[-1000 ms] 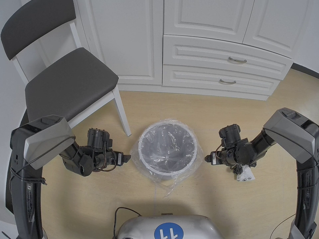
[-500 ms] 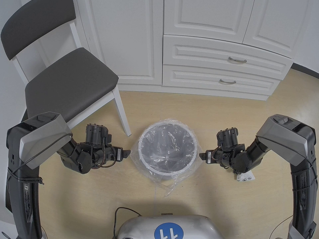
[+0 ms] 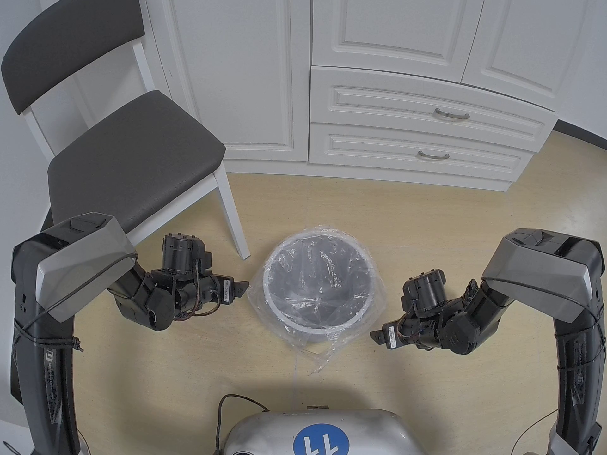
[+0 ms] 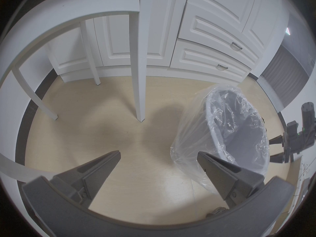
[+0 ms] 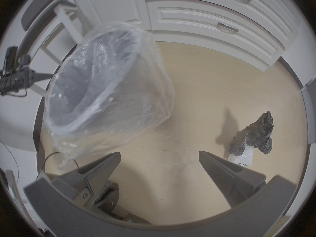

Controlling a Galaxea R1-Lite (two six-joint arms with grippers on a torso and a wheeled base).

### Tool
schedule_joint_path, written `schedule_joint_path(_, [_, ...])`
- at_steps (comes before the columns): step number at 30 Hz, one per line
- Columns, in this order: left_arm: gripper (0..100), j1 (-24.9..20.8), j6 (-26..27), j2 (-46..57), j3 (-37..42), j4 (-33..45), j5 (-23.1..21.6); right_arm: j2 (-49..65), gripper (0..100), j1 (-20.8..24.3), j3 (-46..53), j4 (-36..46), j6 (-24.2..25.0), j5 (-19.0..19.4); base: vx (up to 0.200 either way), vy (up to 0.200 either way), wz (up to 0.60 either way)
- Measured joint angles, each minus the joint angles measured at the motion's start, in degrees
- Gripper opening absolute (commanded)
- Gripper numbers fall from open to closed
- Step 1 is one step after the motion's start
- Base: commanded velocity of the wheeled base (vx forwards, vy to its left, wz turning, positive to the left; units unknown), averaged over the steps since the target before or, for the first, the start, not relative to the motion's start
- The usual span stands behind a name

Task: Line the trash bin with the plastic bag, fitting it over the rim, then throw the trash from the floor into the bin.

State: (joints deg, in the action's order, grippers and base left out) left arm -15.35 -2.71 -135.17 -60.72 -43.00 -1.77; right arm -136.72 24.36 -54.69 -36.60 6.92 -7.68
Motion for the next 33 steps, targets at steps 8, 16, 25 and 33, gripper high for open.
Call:
schedule_joint_path(8, [100,-0.05,0.00,0.59,0.26,-0.05,0.00,1.02,100,4.33,2.27,-0.71,0.38,0.27,0.000,0.000,0.00])
schedule_joint_path(16, [100,-0.02,0.00,0.88,0.26,-0.13,-0.01,0.98,100,9.26,2.32,-1.61,5.68,0.35,0.000,0.000,0.00])
schedule_joint_path(25, [100,-0.02,-0.02,1.13,0.33,-0.41,0.02,0.20,100,13.65,2.65,-9.14,9.63,0.29,0.000,0.000,0.00])
schedule_joint_path(33, [100,-0.11,-0.05,1.54,0.59,-0.41,0.00,2.34,100,15.49,4.97,-10.07,9.25,0.18,0.000,0.000,0.00])
